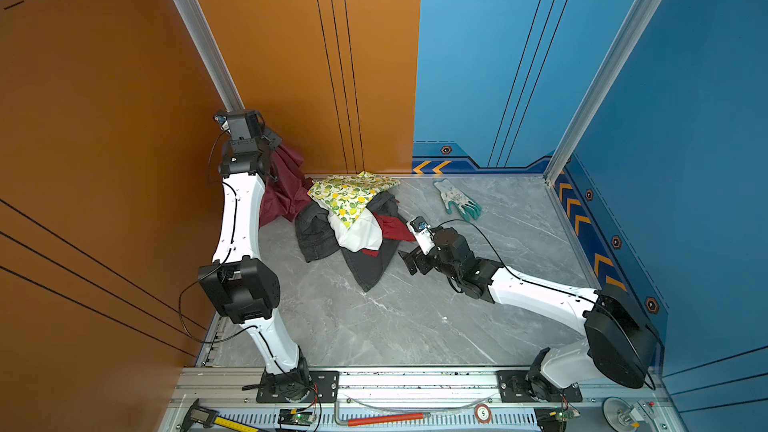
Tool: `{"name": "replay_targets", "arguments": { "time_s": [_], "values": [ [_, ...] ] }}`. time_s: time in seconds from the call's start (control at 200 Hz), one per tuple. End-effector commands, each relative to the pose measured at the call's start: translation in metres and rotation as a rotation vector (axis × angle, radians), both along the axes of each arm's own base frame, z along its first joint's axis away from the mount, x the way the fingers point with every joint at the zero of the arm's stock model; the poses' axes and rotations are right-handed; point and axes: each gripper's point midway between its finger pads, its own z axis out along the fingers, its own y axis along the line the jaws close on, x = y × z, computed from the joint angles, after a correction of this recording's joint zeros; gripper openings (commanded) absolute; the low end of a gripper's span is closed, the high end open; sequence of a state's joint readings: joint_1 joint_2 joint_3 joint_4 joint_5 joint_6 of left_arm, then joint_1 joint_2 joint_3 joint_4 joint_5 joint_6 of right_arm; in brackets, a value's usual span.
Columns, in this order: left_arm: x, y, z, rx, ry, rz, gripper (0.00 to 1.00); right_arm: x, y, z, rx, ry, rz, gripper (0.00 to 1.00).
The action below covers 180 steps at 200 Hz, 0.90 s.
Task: Pick out a specific cloth from the pile
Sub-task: 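Grasp the maroon shirt with the left gripper and lift it upward, then carry the maroon shirt over the pile toward the right gripper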
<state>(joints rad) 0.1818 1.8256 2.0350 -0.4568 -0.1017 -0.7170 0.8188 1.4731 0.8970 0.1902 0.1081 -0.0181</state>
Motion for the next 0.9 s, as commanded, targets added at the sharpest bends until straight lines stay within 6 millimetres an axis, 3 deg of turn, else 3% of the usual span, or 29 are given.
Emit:
{"name": "replay_targets", "arguments": {
  "time_s": [0.0,0.486,0.896],
  "values": [
    [-0.012,-0.012,0.057,0.011,-0.148,-0.03,0.0,0.003,-0.001,0.021,0.039,-0.017,-0.019,1.0],
    [-0.043,-0.057,0.126,0.02,-0.315,-0.123,0.0,0.005,0.001,0.034,0.075,-0.041,-0.02,1.0],
    [-0.072,-0.12,0.174,0.044,-0.424,-0.264,0.0,0.016,0.012,0.079,0.176,-0.128,-0.009,1.0]
  ]
}}
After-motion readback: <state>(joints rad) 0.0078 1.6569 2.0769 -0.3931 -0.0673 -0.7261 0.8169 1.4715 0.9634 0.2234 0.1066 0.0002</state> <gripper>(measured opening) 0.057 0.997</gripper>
